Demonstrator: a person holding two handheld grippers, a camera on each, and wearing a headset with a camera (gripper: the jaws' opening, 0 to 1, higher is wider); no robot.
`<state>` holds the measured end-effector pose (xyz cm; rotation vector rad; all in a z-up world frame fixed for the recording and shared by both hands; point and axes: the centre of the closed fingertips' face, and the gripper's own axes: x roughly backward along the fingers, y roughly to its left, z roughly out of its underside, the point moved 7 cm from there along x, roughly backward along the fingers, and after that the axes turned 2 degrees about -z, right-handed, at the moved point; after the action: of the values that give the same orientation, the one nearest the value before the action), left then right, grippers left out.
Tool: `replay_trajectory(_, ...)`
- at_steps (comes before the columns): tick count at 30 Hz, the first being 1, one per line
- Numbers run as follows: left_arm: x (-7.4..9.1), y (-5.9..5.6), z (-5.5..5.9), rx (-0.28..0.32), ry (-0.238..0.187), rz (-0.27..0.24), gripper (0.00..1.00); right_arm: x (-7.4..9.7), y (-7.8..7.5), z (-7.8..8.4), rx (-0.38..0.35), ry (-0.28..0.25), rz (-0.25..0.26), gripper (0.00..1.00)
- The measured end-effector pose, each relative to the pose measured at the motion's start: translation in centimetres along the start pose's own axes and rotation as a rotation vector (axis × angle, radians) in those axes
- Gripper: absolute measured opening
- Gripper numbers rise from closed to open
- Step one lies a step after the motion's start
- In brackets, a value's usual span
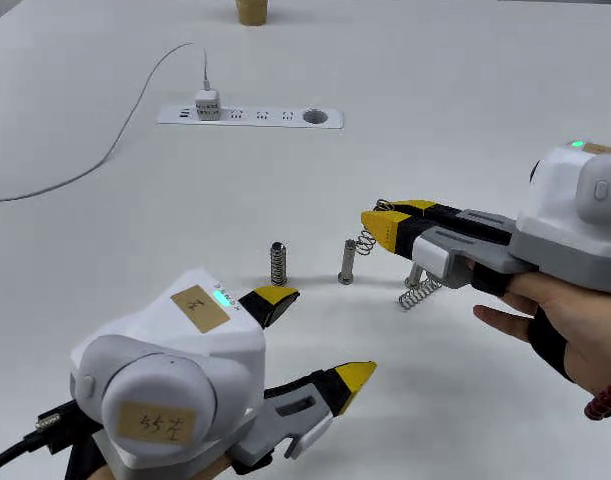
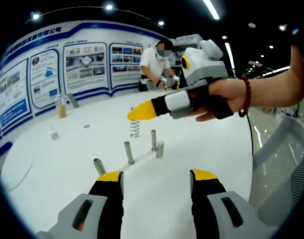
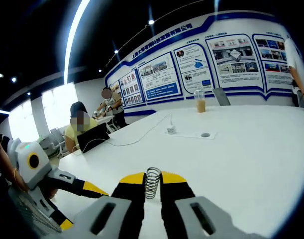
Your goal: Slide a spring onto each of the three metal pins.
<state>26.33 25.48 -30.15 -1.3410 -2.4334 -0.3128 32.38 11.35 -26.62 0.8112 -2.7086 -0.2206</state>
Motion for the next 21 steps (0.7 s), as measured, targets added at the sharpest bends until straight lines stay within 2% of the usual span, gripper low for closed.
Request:
replay_trajectory(11, -0.1, 0.4, 0.6, 0.029, 0.02, -0.01, 0.68, -1.7, -1.0, 0.2, 0.092, 0.033, 0.039, 0.12)
replay_trajectory(21, -0.3, 0.5, 1.0, 0.048, 0.035, -0.014, 0.75, -2.6, -1.4, 0.9, 0.127, 0.058, 0.05, 0.12)
